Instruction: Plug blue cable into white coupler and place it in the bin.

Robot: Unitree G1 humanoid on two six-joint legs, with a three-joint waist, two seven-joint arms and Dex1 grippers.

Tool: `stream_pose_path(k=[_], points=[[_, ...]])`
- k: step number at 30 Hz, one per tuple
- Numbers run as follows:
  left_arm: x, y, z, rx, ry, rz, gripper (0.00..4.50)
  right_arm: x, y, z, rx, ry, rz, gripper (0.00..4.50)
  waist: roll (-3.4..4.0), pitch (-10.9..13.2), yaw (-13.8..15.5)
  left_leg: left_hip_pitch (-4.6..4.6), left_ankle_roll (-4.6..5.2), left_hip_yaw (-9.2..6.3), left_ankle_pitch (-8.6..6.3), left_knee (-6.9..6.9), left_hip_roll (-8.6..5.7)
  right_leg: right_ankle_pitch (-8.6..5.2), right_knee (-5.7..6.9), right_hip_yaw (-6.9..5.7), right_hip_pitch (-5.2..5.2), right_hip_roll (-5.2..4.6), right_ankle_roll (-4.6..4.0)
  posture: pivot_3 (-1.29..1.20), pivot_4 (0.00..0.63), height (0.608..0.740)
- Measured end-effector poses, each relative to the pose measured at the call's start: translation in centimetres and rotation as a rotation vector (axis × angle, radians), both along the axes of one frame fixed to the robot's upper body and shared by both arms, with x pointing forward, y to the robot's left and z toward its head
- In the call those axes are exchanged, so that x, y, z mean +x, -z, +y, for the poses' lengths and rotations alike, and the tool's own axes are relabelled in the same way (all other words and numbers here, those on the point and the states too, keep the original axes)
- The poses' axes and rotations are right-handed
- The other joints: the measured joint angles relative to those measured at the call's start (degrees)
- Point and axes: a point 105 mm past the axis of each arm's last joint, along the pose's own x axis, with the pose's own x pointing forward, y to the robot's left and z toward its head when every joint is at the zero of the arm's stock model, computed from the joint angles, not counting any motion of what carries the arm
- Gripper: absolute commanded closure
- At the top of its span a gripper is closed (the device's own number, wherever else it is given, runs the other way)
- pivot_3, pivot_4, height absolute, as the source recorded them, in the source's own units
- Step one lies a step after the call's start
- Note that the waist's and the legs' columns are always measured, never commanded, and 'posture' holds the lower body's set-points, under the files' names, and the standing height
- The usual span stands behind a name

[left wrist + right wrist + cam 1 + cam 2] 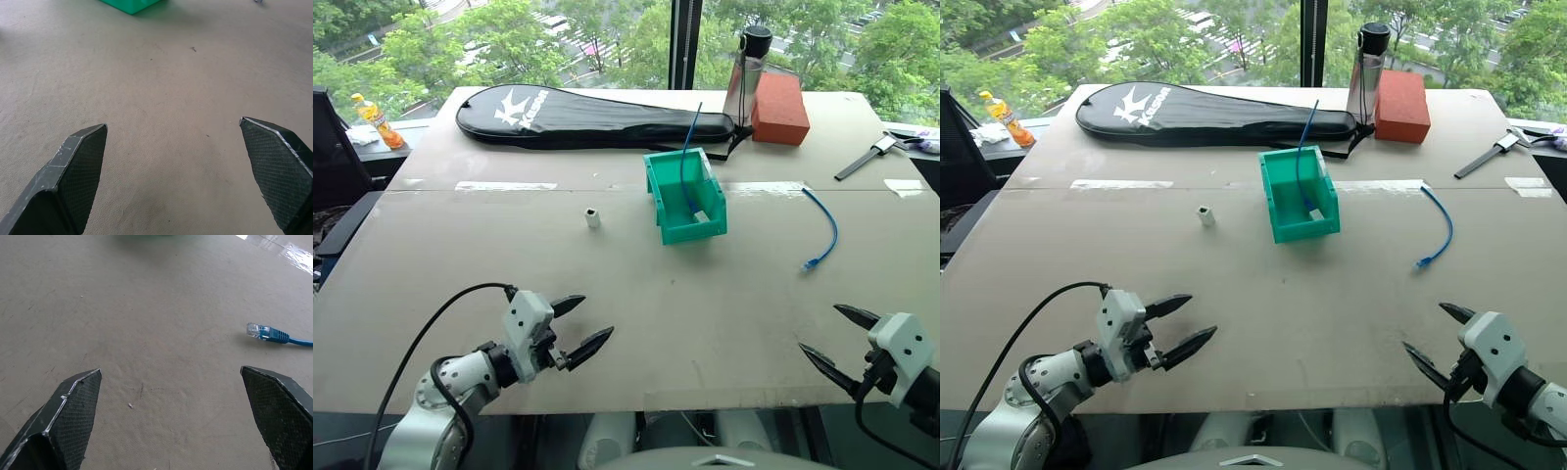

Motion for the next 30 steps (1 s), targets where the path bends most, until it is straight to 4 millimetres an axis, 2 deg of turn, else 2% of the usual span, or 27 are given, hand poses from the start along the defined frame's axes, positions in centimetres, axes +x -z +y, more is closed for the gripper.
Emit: stream_pose_path(k=[5, 9, 15, 19, 23, 26, 29, 30], points=[[-0.1, 0.3, 0.0, -0.041, -0.005, -0.003, 0.07, 0.5, -0.6, 0.0, 0.019, 0.001, -0.014, 0.0, 0.0, 0.0, 0.0, 0.0, 0.0, 0.01, 0.0, 0.0, 0.0, 0.0, 0.0, -0.02, 0.0, 0.0, 0.0, 0.0, 0.15, 0.74], [0.3, -0.5, -0.4, -0.082, 0.012, -0.026, 0.07, 1.9, -1.9, -0.1, -0.025, -0.035, -0.019, 0.0, -0.01, 0.0, 0.0, 0.02, 0.01, 0.0, 0.01, 0.0, -0.01, 0.01, 0.0, -0.05, 0.01, 0.01, 0.0, 0.0, 0.15, 0.74], [0.1, -4.0, -3.6, -0.046, 0.296, -0.143, 0.07, 6.1, -6.0, -1.9, -0.383, -0.274, 0.043, 0.0, 0.11, 0.1, 0.0, 0.02, 0.03, 0.05, 0.01, 0.07, -0.06, 0.02, 0.0, -0.2, 0.03, 0.19, -0.03, 0.0, 0.15, 0.74], [0.1, -4.9, -5.0, -0.049, 0.393, -0.157, 0.07, 9.3, -6.9, -2.5, -0.508, -0.38, 0.056, 0.0, 0.14, 0.2, 0.0, -0.05, 0.03, 0.02, 0.01, 0.03, -0.06, 0.13, -0.02, -0.19, 0.01, 0.31, -0.24, 0.0, 0.15, 0.74], [0.4, -5.6, -5.8, -0.053, 0.432, -0.177, 0.07, 12.0, -6.6, -2.7, -0.636, -0.495, 0.081, 0.0, 0.18, 0.3, -0.1, -0.02, 0.03, 0.07, 0.02, 0.04, -0.07, 0.13, -0.07, -0.13, 0.03, 0.33, -0.22, 0.0, 0.15, 0.74], [0.4, -5.8, -6.0, -0.053, 0.439, -0.182, 0.07, 13.4, -5.5, -2.9, -0.686, -0.56, 0.128, 0.0, 0.2, 0.3, -0.1, -0.04, 0.03, 0.08, 0.02, 0.04, -0.07, 0.15, -0.08, -0.1, 0.03, 0.33, -0.24, 0.0, 0.15, 0.74], [0.0, -5.8, -6.5, -0.056, 0.451, -0.183, 0.0, 14.3, -4.3, -2.9, -0.722, -0.613, 0.174, 0.77, 0.24, 0.4, -0.1, -0.05, 0.01, 0.08, 0.03, 0.04, -0.08, 0.17, -0.08, -0.09, 0.02, 0.33, -0.27, 0.0, 0.15, 0.74], [-0.3, -5.9, -6.7, -0.058, 0.455, -0.186, 0.0, 14.6, -3.7, -3.0, -0.748, -0.644, 0.188, 0.77, 0.26, 0.4, 0.0, -0.05, 0.0, 0.08, 0.04, 0.04, -0.08, 0.17, -0.08, -0.08, 0.02, 0.33, -0.27, 0.0, 0.15, 0.74]])
